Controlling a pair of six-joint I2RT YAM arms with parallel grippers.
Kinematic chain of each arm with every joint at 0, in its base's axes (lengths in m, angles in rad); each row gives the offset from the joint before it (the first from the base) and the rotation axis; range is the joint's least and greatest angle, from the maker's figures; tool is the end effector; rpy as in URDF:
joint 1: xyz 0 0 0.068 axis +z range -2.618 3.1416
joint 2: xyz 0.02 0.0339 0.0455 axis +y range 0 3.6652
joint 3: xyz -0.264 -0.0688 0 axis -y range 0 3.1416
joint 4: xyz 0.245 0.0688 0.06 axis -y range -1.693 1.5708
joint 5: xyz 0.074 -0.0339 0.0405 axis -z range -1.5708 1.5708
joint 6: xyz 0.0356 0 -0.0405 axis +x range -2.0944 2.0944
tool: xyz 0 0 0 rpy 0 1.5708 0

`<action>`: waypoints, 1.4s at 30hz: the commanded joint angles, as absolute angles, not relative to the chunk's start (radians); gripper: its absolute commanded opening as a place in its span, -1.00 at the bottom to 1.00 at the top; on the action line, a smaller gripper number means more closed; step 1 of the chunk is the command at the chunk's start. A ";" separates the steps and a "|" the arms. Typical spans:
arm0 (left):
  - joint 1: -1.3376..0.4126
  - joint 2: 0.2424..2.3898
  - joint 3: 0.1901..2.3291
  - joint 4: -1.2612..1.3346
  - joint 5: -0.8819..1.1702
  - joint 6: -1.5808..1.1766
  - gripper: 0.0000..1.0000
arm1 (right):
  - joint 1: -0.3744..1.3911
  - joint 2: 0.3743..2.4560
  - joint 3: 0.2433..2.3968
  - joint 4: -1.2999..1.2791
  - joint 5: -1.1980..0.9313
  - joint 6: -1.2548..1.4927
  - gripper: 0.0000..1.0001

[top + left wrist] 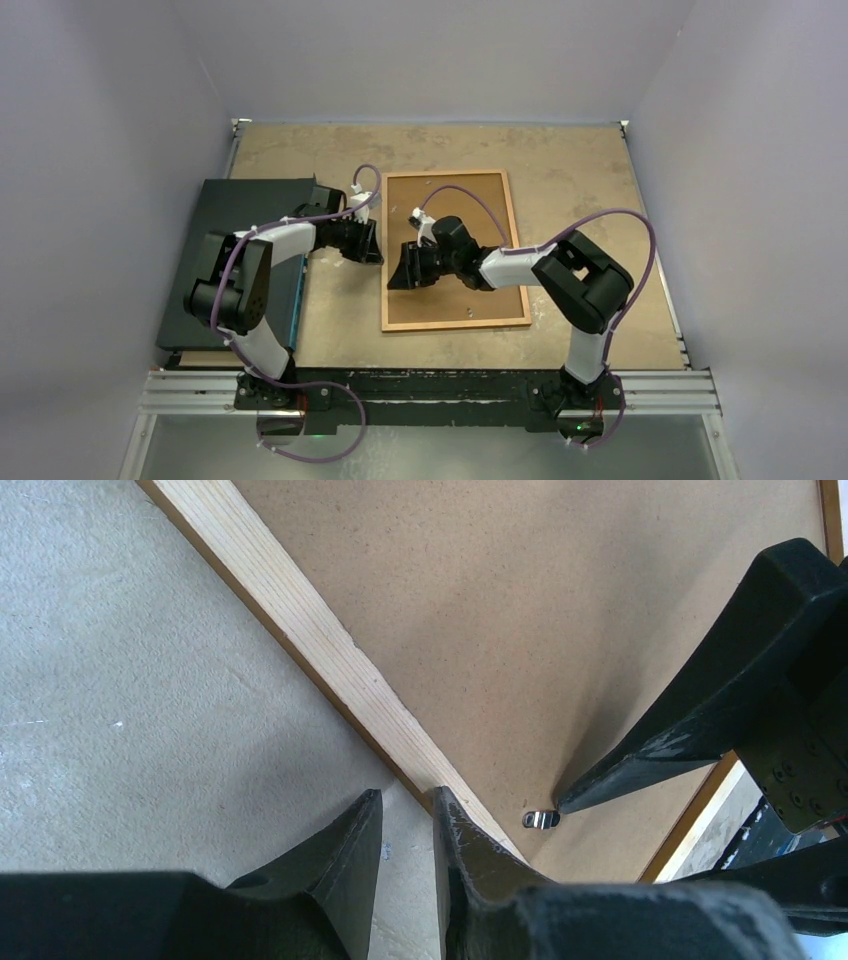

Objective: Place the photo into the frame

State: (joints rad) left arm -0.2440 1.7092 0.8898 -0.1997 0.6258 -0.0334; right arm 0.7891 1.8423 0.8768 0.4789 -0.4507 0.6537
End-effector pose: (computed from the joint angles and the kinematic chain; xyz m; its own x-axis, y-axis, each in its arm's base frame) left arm 0.3069 -0.0979 0.1493 -0.8424 0.1818 -0.5072 0.4658 0.7188 -0.5161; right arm 0.2520 0.2759 0.1509 -0.8150 -0.0440 -0.5778 -0.5221 0.4883 0.6992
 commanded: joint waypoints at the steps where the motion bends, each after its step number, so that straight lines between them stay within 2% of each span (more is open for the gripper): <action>1: -0.245 1.735 0.881 -0.197 0.622 -0.015 -0.54 | 0.802 1.862 0.904 0.500 -0.476 0.655 0.00; 20: -0.246 1.733 0.883 -0.192 0.624 -0.018 -0.58 | 0.820 1.895 0.901 0.548 -0.475 0.701 -0.09; 42: -0.244 1.729 0.882 -0.196 0.631 -0.014 -0.61 | 0.851 1.863 0.853 0.678 -0.266 0.773 -0.14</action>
State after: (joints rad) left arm -0.2440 1.7100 0.8898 -0.1986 0.6353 -0.0334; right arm 0.8352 1.8786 0.8799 0.6006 -0.3622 0.7486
